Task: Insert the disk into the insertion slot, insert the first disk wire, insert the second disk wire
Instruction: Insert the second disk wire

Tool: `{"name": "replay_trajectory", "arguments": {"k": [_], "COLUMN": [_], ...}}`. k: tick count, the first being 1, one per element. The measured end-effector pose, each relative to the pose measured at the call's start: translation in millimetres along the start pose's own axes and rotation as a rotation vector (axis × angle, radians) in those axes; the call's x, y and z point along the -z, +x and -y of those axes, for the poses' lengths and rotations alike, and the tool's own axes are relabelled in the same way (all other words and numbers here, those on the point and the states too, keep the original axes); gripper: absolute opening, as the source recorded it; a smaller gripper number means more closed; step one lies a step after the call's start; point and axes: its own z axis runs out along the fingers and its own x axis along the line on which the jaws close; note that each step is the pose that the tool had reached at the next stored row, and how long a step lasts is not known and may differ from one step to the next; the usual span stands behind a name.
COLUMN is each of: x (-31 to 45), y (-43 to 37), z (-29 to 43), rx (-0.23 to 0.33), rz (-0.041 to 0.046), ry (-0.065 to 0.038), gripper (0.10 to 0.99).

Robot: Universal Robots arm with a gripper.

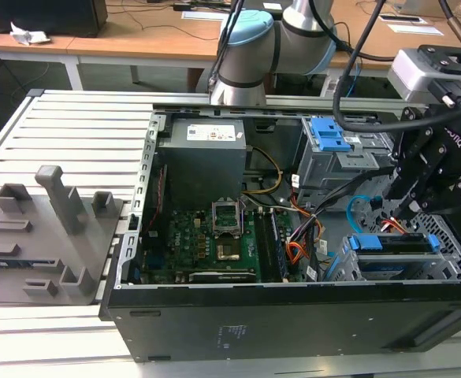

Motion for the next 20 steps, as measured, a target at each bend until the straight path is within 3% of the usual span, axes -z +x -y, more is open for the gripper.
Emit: {"name": "replay_trajectory", "arguments": {"k": [3, 5, 11, 17, 20], "x": [-0.5, -0.6, -1.6, -7.2, -11.7], "y": [-15.7, -16.2, -17.0, -17.0, -16.9], "z": [0.0, 0.0, 0.1, -14.3, -16.1], "rx": [0.002, 0.012, 0.142, 0.159, 0.177], "rz": [-0.0001, -0.0003, -0.0037, -0.0041, -0.0052], "ry": [0.000, 0.000, -0.005, -0.005, -0.006], "gripper": [0.361, 0.361, 0.361, 0.361, 0.361]}}
